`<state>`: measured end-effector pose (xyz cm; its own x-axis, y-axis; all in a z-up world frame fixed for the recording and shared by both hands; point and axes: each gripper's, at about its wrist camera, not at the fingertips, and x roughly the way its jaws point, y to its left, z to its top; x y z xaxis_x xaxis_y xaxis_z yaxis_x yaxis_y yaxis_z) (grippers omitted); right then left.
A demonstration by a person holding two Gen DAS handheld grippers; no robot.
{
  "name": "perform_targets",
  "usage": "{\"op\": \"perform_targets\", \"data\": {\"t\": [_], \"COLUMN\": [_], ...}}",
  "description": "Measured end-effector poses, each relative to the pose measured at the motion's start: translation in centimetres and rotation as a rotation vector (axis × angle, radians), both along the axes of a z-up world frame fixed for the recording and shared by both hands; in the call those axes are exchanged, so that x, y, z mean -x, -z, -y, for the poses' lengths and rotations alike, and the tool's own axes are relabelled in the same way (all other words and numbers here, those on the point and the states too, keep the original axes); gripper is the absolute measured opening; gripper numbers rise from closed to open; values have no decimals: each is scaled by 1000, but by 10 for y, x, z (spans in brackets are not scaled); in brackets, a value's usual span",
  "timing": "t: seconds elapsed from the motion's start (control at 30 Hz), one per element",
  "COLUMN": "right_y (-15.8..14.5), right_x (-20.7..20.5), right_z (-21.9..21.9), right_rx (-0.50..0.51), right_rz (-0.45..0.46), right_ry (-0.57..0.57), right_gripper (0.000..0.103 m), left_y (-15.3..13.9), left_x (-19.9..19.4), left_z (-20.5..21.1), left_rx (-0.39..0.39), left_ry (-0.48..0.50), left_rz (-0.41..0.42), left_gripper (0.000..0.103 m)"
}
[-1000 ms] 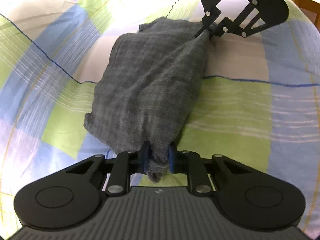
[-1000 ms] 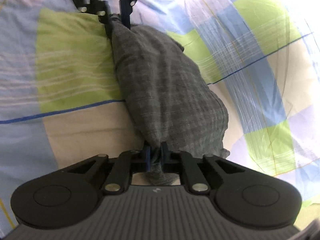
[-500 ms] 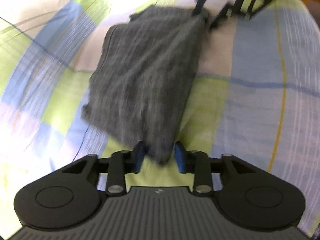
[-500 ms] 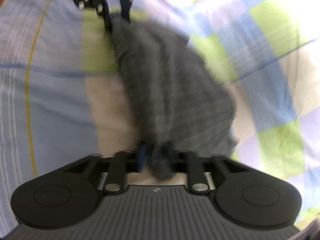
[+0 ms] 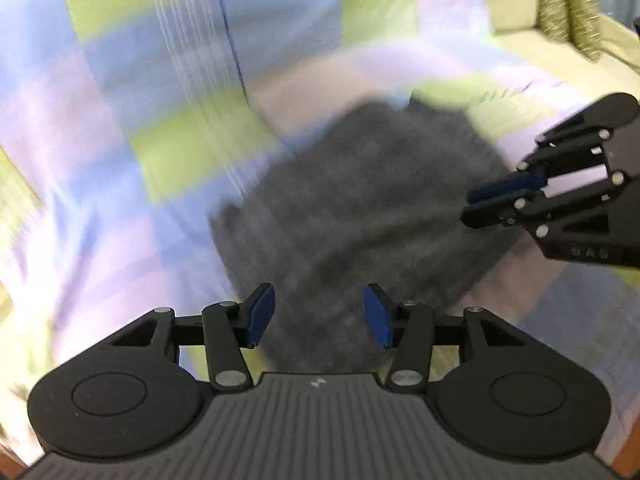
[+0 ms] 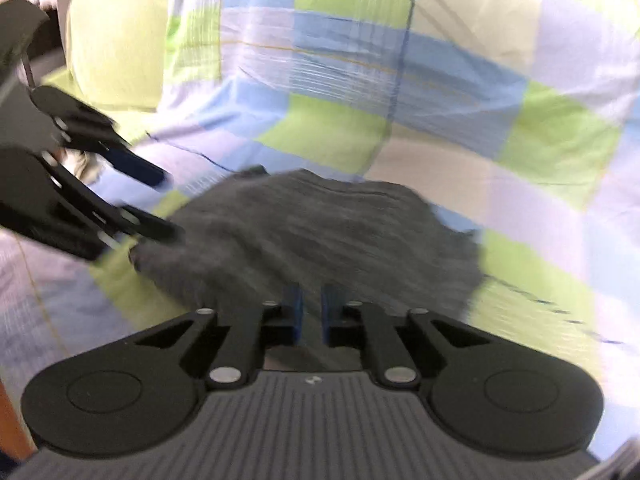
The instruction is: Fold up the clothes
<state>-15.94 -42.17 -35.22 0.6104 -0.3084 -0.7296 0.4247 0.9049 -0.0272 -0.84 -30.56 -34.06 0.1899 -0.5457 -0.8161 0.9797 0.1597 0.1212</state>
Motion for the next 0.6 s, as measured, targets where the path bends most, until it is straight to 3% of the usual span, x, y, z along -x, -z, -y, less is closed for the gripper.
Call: {"op": "perform_targets", "data": {"t": [0.07,0.13,0.27,0.37,0.4,0.47,0.53,0.6], "right_y": [16,11,-1,-34,-41,-65,-87,-105], "right_x": [8,28,65,104,109,119,119,116], "right_z": [3,-3,-5,-26,-31,-53,-77,-96], "right_rx": [39,104,103,-35,-74,-173,-218,-224], "right_rz": [-74,-110,-237,-101,-68,29,93,128], "right_ry": [71,155,363,520,547,605,618,610], "right_gripper": [2,2,11,23,33,38,41,49], "left_y": [-3,-8,-21,-49,-59,-89,-113,-141], "left_x": [-6,-11,-25,-16,-9,8,21,39], "left_z": [-8,-18,-33,-47,-55,-71,-79,-95], "left_rx": [29,16,-100,-148,-148,-124,-95,-67], "left_ry": [-41,-101,-264,-353,-363,-370,-381,-388], "left_rz": [-5,4,-53,-76,-71,-60,-66,-75], "left_gripper": [59,65,67,67,68,70,79,79]}}
